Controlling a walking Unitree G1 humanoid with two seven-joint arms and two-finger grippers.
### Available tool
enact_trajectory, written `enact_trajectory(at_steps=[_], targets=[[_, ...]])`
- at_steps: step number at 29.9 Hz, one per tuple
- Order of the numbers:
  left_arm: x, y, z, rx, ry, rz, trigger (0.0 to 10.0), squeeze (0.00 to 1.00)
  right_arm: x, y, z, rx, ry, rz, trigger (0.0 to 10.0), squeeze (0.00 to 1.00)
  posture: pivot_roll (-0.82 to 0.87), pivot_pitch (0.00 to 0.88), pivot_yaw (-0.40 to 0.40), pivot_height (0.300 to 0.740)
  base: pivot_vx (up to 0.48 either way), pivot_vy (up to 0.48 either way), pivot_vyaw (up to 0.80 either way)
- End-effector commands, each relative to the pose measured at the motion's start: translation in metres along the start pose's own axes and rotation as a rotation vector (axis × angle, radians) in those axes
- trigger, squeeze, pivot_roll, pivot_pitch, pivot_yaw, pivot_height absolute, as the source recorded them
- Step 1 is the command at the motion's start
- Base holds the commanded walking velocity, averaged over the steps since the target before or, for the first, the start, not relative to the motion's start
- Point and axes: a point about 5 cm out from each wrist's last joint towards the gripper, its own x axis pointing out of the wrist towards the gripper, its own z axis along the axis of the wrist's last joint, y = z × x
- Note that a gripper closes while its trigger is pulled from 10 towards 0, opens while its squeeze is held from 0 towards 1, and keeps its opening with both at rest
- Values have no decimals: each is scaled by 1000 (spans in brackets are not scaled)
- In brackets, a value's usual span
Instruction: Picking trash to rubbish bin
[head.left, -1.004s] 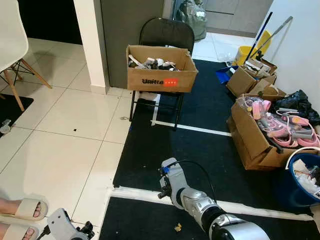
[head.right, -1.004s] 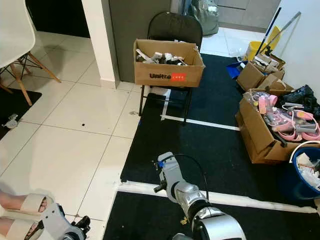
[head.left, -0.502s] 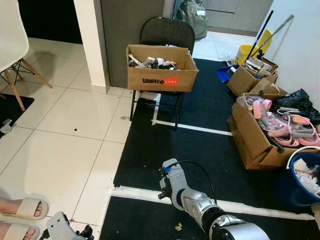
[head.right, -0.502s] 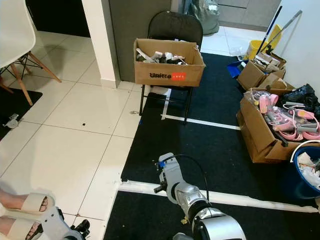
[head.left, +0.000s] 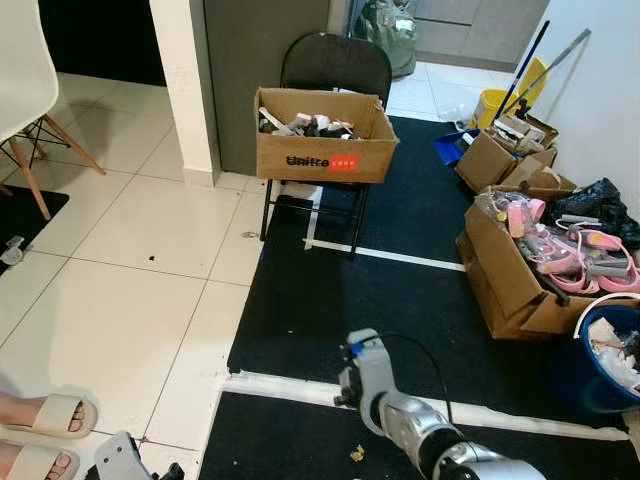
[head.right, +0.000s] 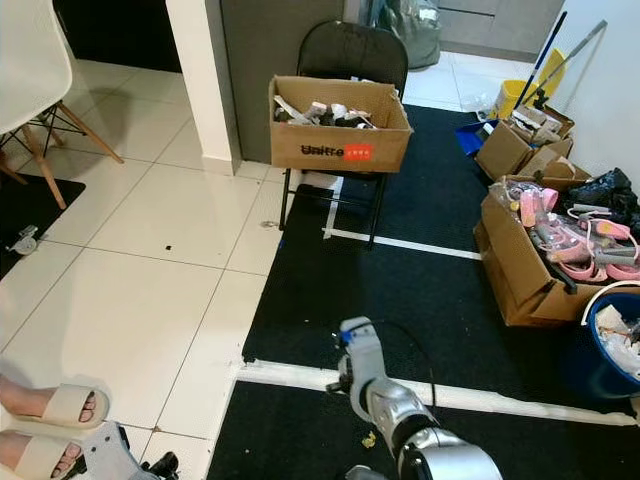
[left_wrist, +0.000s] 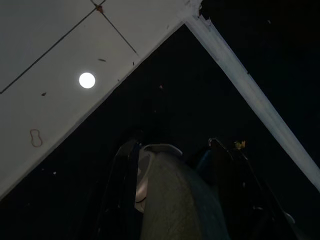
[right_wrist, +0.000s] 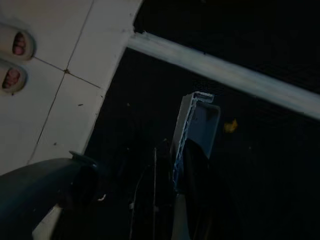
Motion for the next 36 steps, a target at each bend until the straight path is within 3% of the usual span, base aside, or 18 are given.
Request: enact_trajectory(at_steps=[1,4,8,19,21,28,33,36], targets=[[-2,-1,-8,-10,16,4,10000,0,-1,-2,-10,9,28,-1,10000,0,155,56,-61,740,0,0,0],[-2,-1,-9,-13,16,2,10000,0,-3,-2,-18,10,48,-2,10000,0,155,56,-61,740,0,0,0],[-2,-2,-11,22,30,-8,10000,0,-6,-8,-30,134,51,-29,10000,0,141,59,-61,740,0,0,0],[-3,-2,-14,49,41,-5,10000,0,-14,-30,-37,77,99,-74,10000,0,143,56,-60,740,0,0,0],[-3,-1,-14,47,41,-2,10000,0,-21,-44,-41,106,111,-98,10000,0,140,60,-57,740,0,0,0],[-4,4,-15,50,50,31,10000,0,-28,-59,-46,146,109,-142,10000,0,138,64,-55,740,0,0,0],[-5,10,-14,64,56,51,10000,0,-30,-61,-52,113,140,-201,10000,0,138,64,-55,740,0,0,0],[-6,13,-15,54,68,61,10000,0,-25,-52,-54,73,155,-222,10000,0,133,70,-55,740,0,0,0]])
